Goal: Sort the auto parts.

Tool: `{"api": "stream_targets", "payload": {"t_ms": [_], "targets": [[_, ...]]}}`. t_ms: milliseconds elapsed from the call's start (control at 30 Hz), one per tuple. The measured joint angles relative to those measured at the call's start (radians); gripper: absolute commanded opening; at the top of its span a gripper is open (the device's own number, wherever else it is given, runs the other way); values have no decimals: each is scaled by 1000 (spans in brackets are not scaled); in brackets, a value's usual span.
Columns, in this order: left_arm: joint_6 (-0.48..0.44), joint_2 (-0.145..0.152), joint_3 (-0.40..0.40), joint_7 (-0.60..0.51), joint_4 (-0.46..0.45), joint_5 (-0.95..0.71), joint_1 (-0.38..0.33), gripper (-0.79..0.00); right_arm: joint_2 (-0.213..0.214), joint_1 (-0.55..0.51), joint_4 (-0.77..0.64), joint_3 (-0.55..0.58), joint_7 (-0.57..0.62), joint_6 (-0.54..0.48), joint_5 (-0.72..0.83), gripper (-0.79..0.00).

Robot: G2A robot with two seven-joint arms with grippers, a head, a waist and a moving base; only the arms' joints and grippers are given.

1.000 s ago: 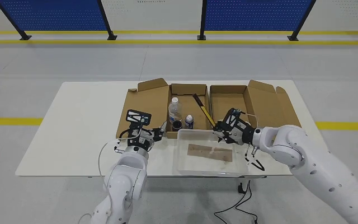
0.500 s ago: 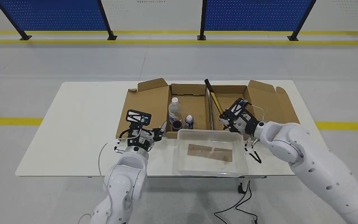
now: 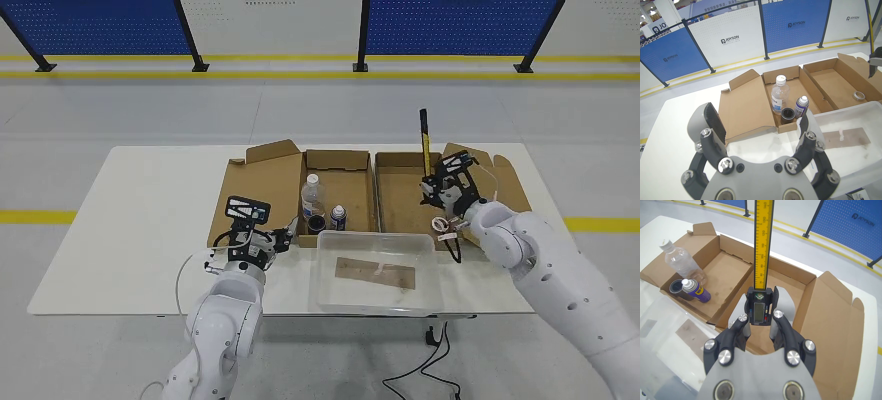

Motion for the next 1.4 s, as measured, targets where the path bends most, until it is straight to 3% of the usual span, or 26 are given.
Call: {"api": "stream_targets", "payload": {"t_ms": [300, 733, 767, 800, 833, 900, 1400], "targets": [[0, 0, 0, 0, 0, 0, 0, 0, -84, 39, 193, -75, -18, 13, 152, -785], [0, 0, 0, 0, 0, 0, 0, 0, -165, 68, 376, -123, -3, 15, 212, -785], [0, 0, 0, 0, 0, 0, 0, 0, -170, 70, 387, -124, -3, 12, 212, -760], [0, 0, 0, 0, 0, 0, 0, 0, -173, 72, 395, -124, -4, 10, 212, -628], [0, 0, 0, 0, 0, 0, 0, 0, -176, 74, 403, -124, -5, 7, 211, -443], [0, 0, 0, 0, 0, 0, 0, 0, -184, 80, 417, -124, -9, 0, 205, 0], [0, 0, 0, 0, 0, 0, 0, 0, -207, 89, 411, -90, -79, -56, 112, 0]]}}
